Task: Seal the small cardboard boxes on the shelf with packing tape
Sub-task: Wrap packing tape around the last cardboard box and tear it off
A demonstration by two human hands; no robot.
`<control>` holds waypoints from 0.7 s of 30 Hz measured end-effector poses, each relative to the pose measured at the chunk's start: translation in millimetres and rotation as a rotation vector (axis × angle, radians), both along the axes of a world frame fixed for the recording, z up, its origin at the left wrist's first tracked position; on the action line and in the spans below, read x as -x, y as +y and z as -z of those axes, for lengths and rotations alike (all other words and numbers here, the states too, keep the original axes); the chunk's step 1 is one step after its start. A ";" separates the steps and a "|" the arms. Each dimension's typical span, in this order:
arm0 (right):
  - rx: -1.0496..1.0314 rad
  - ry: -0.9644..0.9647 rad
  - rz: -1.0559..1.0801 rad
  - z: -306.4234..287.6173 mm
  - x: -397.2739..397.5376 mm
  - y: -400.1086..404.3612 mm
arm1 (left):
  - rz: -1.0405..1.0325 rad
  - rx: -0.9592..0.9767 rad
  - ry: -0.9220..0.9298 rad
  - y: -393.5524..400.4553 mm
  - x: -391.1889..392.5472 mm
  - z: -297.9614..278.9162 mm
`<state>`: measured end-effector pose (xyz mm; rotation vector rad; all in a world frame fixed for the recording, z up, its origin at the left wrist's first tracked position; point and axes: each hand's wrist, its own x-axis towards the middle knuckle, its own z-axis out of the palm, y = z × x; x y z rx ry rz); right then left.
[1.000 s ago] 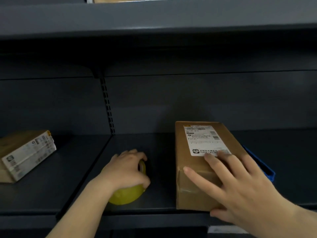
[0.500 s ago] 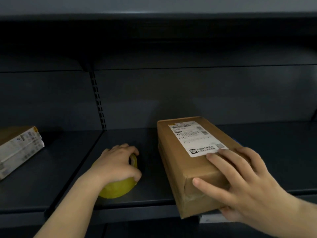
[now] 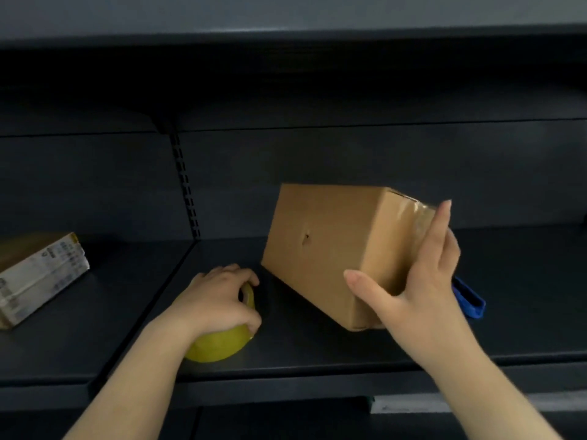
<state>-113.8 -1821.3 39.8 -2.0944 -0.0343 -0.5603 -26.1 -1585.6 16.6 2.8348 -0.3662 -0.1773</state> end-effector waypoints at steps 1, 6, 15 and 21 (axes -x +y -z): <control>-0.041 0.015 0.001 2.4 0.4 3.8 | -0.003 0.005 0.001 0.0 0.3 -0.4; 0.023 0.073 -0.004 18.4 10.1 8.8 | -0.003 0.005 -0.044 -0.7 1.1 -0.7; 0.620 -0.252 0.078 7.0 16.4 6.8 | -0.007 0.024 -0.059 1.9 1.0 2.0; 0.926 -0.242 -0.064 6.7 -3.3 17.6 | -0.041 0.048 -0.055 1.8 8.2 -2.0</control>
